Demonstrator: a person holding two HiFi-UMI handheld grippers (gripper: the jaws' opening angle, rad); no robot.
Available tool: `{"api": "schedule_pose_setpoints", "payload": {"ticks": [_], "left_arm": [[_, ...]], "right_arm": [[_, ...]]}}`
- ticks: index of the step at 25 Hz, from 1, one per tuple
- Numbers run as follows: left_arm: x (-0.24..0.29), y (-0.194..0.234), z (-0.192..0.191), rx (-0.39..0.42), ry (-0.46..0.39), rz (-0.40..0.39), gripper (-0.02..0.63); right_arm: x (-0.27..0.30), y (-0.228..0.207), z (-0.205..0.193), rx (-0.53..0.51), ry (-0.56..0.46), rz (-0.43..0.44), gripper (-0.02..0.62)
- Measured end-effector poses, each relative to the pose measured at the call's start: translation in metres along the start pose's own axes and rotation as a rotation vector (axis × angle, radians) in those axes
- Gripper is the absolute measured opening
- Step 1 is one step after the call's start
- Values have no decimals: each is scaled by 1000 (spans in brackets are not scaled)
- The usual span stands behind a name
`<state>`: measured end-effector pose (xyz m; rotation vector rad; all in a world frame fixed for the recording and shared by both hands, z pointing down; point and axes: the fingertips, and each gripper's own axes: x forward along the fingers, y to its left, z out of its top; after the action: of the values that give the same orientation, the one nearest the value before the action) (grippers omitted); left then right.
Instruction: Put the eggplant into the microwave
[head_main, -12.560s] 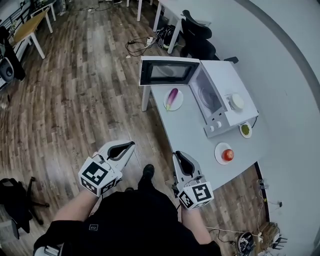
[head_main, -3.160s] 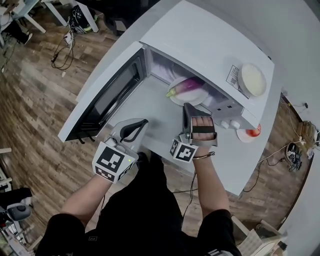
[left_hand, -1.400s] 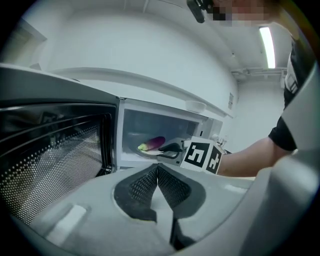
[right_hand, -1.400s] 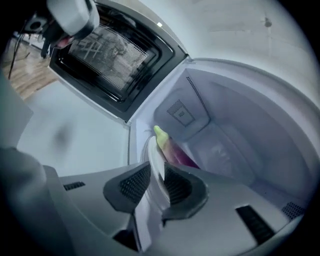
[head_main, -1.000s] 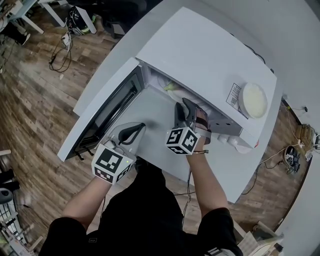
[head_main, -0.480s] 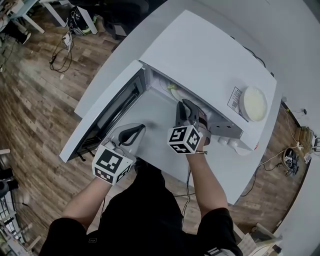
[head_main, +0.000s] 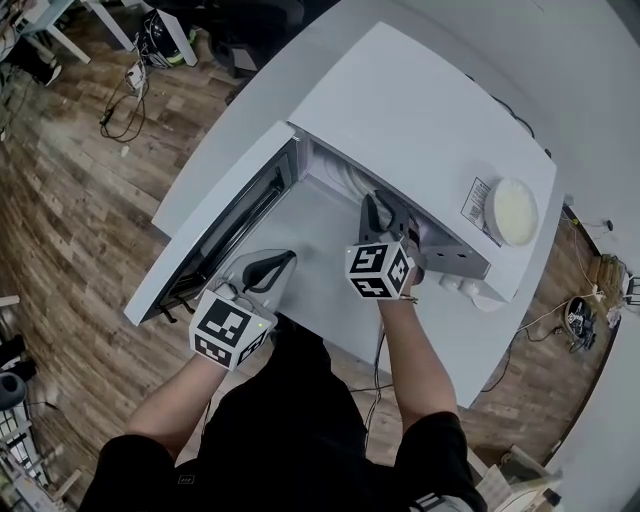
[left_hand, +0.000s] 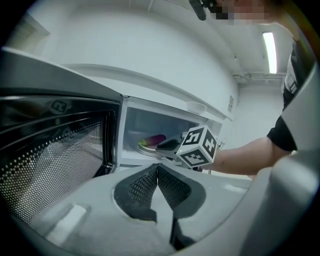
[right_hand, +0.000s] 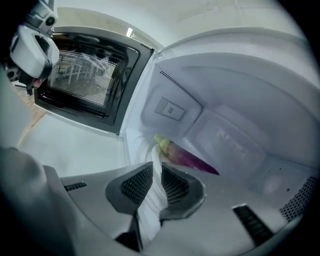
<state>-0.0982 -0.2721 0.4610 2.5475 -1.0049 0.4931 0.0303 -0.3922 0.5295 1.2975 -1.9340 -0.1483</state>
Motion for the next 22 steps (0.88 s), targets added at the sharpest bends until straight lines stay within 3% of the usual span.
{"api": "schedule_pose_setpoints", "payload": {"ticks": [12,22], "left_arm": [[-62,-43,9,-5,-28,-43,9],[-124,-75,20,-35,-92,-57,9]], "right_arm": [[-109,48,29,168,-100,106,60],[-214,51,53,339,-172,186,58]]}}
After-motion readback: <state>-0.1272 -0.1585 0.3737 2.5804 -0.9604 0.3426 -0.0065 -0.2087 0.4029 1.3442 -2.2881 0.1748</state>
